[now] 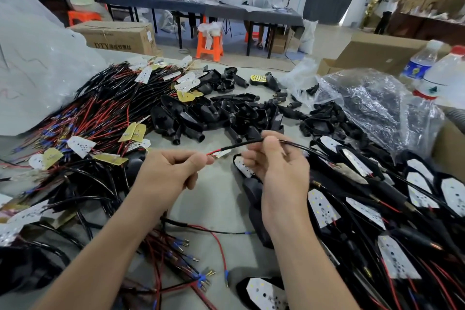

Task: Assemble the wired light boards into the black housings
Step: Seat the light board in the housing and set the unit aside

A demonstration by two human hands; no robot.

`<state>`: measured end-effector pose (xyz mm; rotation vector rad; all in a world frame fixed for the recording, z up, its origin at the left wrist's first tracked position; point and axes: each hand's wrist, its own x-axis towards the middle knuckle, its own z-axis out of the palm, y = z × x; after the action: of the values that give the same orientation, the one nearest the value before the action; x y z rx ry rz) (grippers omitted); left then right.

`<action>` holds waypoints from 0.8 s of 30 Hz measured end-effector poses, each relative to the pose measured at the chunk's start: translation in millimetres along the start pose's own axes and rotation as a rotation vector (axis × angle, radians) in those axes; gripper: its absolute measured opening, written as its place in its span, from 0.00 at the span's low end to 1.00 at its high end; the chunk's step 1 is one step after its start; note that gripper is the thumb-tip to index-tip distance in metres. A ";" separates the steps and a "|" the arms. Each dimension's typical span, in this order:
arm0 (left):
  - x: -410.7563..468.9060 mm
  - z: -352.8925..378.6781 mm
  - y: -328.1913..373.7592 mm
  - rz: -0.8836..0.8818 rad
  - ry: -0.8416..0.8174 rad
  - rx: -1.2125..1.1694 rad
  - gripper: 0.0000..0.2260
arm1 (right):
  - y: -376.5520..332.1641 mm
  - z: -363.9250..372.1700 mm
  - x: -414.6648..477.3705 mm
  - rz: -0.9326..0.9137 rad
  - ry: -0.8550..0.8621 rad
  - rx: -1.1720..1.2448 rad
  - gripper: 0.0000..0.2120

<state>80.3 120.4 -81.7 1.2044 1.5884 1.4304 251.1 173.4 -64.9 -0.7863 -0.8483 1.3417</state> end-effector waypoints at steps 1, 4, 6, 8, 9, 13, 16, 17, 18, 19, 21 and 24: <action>-1.0 0.8 0.2 0.010 -0.027 0.038 0.09 | 0.9 0.9 -0.9 0.037 -0.053 -0.027 0.08; -7.2 -0.9 8.1 -0.015 -0.184 0.119 0.13 | 3.6 -0.7 -2.7 0.062 -0.162 -0.125 0.10; -2.2 -8.1 11.9 -0.059 -0.134 0.169 0.20 | 1.8 -6.1 -1.4 0.012 -0.206 -0.223 0.12; 14.1 -10.4 15.2 -0.069 0.022 0.267 0.17 | 1.6 -10.6 0.1 -0.009 -0.233 -0.254 0.13; 25.5 -7.2 16.6 -0.060 0.083 0.356 0.15 | 2.3 -10.6 -0.1 0.001 -0.248 -0.242 0.14; 75.8 34.0 25.8 -0.070 0.106 0.614 0.21 | 7.1 -6.7 -2.3 0.010 -0.293 -0.261 0.13; 103.9 68.9 20.5 -0.199 0.051 0.689 0.22 | 6.3 -8.9 -3.3 0.007 -0.300 -0.273 0.13; 109.7 78.5 16.1 -0.241 0.061 0.730 0.21 | 5.7 -9.7 -3.1 0.009 -0.302 -0.267 0.13; 113.8 86.1 11.1 -0.272 0.086 0.774 0.21 | 5.1 -10.1 -2.9 0.016 -0.307 -0.251 0.13; 117.1 91.7 6.8 -0.289 0.117 0.801 0.20 | 4.7 -10.1 -3.0 0.025 -0.315 -0.235 0.13; 123.8 95.7 2.1 -0.312 0.159 0.793 0.16 | 4.1 -9.6 -3.4 0.041 -0.324 -0.225 0.13; 128.9 85.3 5.0 -0.290 0.208 0.812 0.11 | 3.3 -10.0 -3.4 0.061 -0.303 -0.223 0.13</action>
<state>115.1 271.0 -78.9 1.1829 2.5002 0.7379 258.0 170.2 -72.9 -0.7964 -1.2381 1.4587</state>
